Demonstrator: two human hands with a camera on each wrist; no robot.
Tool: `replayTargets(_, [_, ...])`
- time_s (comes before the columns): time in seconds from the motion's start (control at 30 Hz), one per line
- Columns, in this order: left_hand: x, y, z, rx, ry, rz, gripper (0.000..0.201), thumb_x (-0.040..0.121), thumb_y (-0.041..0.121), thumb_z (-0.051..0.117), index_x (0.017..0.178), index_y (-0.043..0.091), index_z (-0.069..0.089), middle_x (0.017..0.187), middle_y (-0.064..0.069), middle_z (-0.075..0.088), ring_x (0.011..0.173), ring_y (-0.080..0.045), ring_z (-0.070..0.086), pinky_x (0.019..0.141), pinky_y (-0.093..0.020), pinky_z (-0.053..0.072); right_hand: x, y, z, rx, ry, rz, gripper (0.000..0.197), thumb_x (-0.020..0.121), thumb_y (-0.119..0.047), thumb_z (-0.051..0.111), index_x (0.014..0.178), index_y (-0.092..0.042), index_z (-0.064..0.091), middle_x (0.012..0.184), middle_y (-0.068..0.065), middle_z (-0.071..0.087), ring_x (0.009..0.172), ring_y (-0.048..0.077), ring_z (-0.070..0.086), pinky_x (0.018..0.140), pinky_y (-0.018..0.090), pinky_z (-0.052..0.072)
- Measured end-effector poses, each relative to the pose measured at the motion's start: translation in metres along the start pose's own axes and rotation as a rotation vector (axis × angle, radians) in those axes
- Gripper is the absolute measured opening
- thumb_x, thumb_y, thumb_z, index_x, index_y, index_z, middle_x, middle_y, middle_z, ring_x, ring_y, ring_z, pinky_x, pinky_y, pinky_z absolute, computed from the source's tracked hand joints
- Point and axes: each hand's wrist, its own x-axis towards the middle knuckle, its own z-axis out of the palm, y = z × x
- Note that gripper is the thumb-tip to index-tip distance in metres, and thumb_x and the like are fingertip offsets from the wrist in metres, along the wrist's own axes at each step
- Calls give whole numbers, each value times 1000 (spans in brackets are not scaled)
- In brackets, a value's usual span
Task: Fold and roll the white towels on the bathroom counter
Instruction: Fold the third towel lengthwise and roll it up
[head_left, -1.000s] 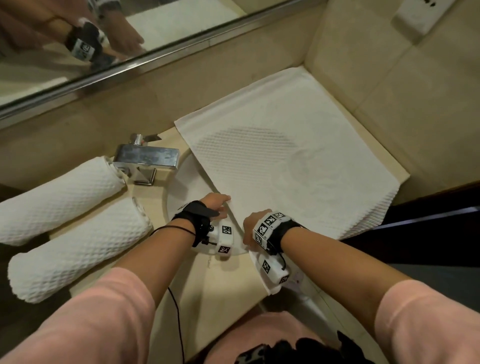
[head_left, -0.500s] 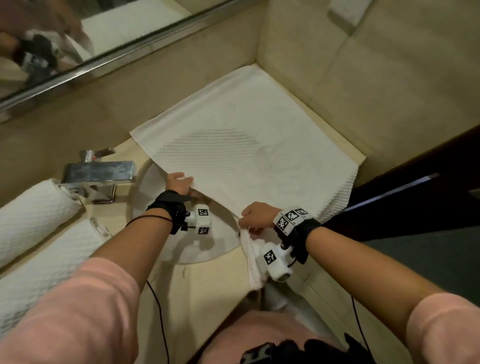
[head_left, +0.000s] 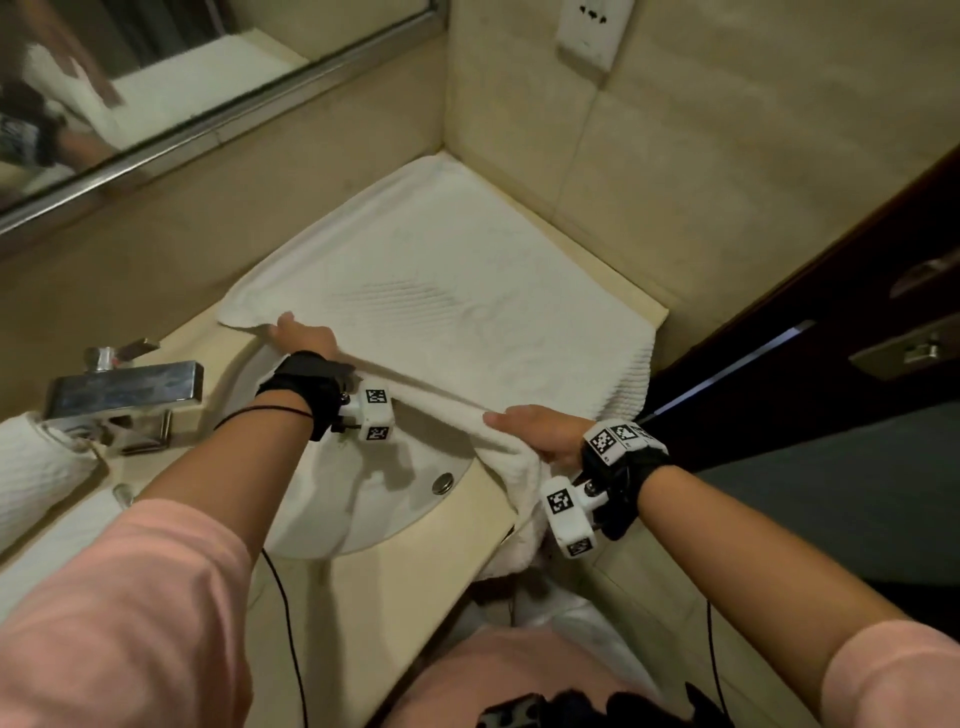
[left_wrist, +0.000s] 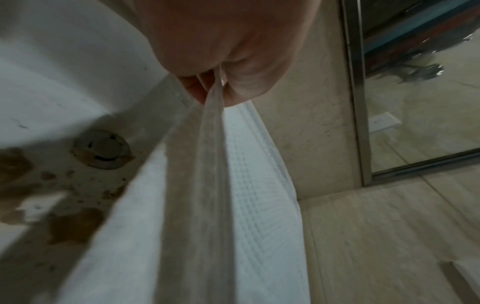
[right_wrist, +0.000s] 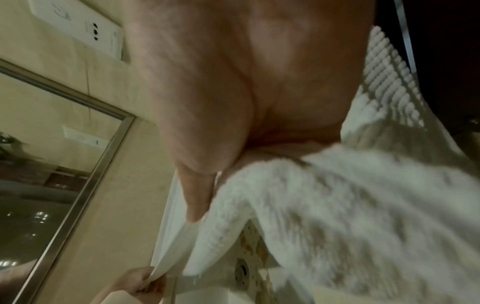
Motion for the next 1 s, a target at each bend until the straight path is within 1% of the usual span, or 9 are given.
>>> replayTargets(0.2, [-25,76,7,-148,29,193,59,92,-5,38,148,8,26,159,-9,6,143,-25,20,114,-28,25,-14,7,-55,113,38,-71,42,85,-47,65,116,-20,58,113,10,68,106,29,64,96,45,50])
replayTargets(0.33, [-49,128,26,-148,49,318,61,92,-6,36,149,9,23,160,-4,1,145,-23,15,113,-24,22,-26,5,-97,127,147,-100,44,92,-41,57,126,-13,56,113,10,69,104,27,66,100,47,47])
replayTargets(0.43, [-61,163,47,-103,63,387,62,90,-8,36,149,9,22,160,-6,0,146,-23,13,113,-25,19,-37,3,-137,40,186,-95,45,98,-39,47,126,-4,53,92,6,67,70,7,69,67,22,57])
replayTargets(0.53, [-71,195,73,-74,63,443,64,90,-9,36,150,7,19,160,-7,-3,146,-23,9,114,-23,16,-33,8,-179,-60,256,-84,40,100,-41,43,124,-11,51,84,-3,56,48,-4,55,34,5,33])
replayTargets(0.6, [-73,212,89,-61,30,465,64,92,-7,37,150,6,15,160,-8,-5,147,-22,8,114,-22,14,-14,19,-204,-125,327,-90,48,96,-47,46,126,-10,52,97,0,61,73,5,63,52,8,45])
replayTargets(0.67, [-70,228,109,-21,-76,493,64,94,4,45,151,5,15,159,-12,-2,146,-25,13,116,-26,16,4,29,-227,-113,453,-100,49,94,-45,52,120,-3,58,114,10,64,101,26,61,85,28,48])
replayTargets(0.77, [-69,237,135,203,-348,500,68,95,24,56,151,9,20,158,-12,11,144,-27,21,115,-31,22,21,43,-251,-168,634,-11,25,93,-36,55,95,-11,59,103,11,61,99,29,57,86,33,44])
replayTargets(0.87, [-73,226,155,315,-609,418,59,96,23,54,148,10,29,153,-11,30,137,-28,35,107,-30,30,46,53,-262,-217,660,90,36,90,-24,56,120,-2,53,123,17,57,112,31,56,91,31,43])
replayTargets(1.0, [-64,196,161,443,-506,443,44,95,23,55,137,10,49,147,-8,40,134,-25,38,108,-29,29,73,49,-249,-270,700,150,40,85,-17,53,119,3,53,127,21,54,117,34,52,98,36,43])
